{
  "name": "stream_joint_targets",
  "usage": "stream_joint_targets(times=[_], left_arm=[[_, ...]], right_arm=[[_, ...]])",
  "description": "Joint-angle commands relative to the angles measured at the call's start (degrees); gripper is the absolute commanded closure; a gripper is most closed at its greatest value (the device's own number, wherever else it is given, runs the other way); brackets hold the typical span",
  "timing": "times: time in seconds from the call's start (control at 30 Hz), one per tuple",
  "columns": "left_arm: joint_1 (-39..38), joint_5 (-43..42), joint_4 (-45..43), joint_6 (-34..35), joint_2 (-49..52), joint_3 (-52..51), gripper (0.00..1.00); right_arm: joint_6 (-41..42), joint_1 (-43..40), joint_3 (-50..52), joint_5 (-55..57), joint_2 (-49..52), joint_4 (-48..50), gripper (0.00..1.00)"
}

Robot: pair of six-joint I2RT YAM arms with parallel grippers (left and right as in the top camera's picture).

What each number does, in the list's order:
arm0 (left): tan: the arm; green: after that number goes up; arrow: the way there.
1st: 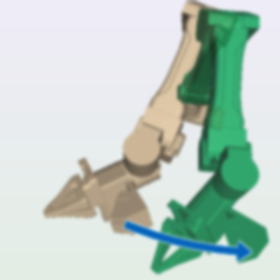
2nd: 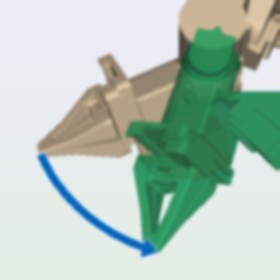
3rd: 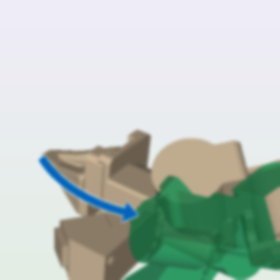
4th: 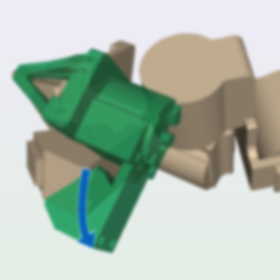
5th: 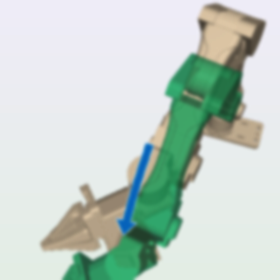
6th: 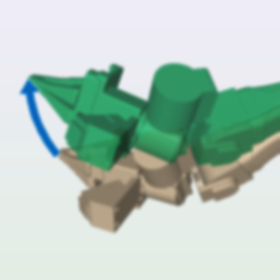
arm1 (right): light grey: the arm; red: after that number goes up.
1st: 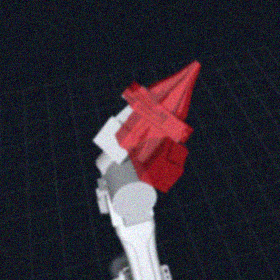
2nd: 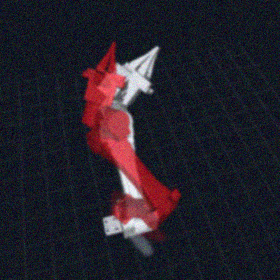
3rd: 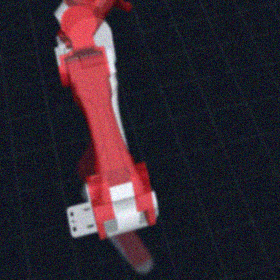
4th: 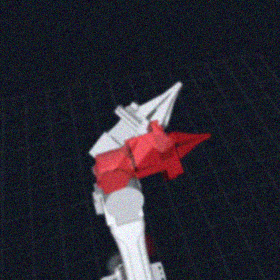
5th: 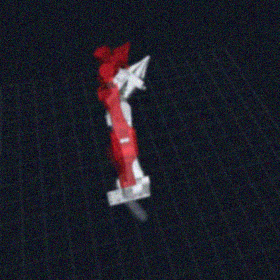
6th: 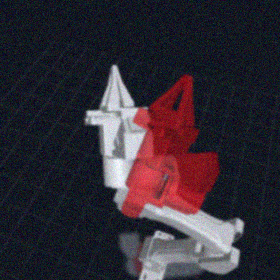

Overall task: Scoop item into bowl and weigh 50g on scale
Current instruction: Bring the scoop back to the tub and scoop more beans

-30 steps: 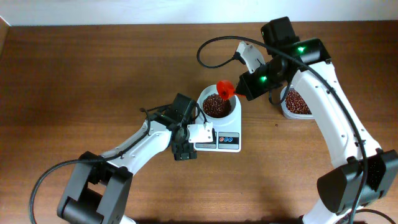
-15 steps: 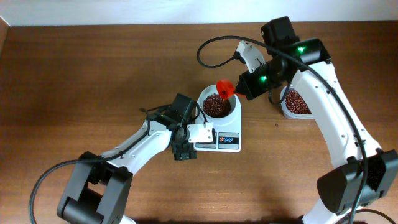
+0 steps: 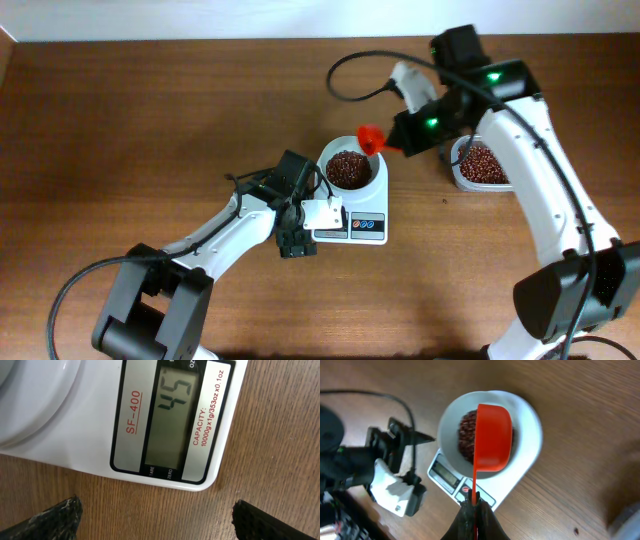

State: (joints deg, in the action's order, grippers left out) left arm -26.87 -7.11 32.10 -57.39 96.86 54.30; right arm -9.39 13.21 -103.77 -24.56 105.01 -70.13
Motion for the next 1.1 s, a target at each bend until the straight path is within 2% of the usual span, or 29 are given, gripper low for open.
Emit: stream_joint_targets(times=[0.0,0.17,0.3,0.4,0.57,0.77,0.87,0.9,1.07], left_arm=[[0.0,-1.2,0.0,0.7,-0.8,-0.4,0.01],[0.0,-1.2,0.0,0.7,-0.8,-0.4,0.01],[0.0,-1.2,0.0,0.7,-0.8,-0.4,0.01],[0.0,-1.2,0.0,0.7,-0.8,-0.4,0.01],[0.0,-1.2,0.0,0.7,-0.8,-0.4,0.01],[0.0,-1.2,0.0,0.7,-0.8,-0.4,0.01],[0.0,-1.2,0.0,0.7,-0.8,-0.4,0.01],[0.0,-1.2,0.0,0.7,-0.8,-0.4,0.01],[0.0,-1.2,0.0,0.7,-0.8,-0.4,0.01]], right_arm=[[2.4,-7.3,-1.4,-2.5,-0.5,-1.0,0.96],[2.6,-21.5,-1.4,1.6,-0.5,-5.6,0.96],[2.6,-29.0,0.0,7.0,-0.4,-7.6,0.96],[2.6,-30.2,3.7,9.0,0.9,-6.2,0.96],[2.9,-30.0,13.6,8.5,2.3,3.3,0.96],[2.8,-29.7,21.5,2.2,2.3,10.6,0.96],[3.3,-29.9,21.5,-1.9,2.3,10.1,0.96],[5.7,-30.4,21.0,-2.5,2.3,8.8,0.96],[6.9,-33.6,14.0,0.4,1.8,1.7,0.96]])
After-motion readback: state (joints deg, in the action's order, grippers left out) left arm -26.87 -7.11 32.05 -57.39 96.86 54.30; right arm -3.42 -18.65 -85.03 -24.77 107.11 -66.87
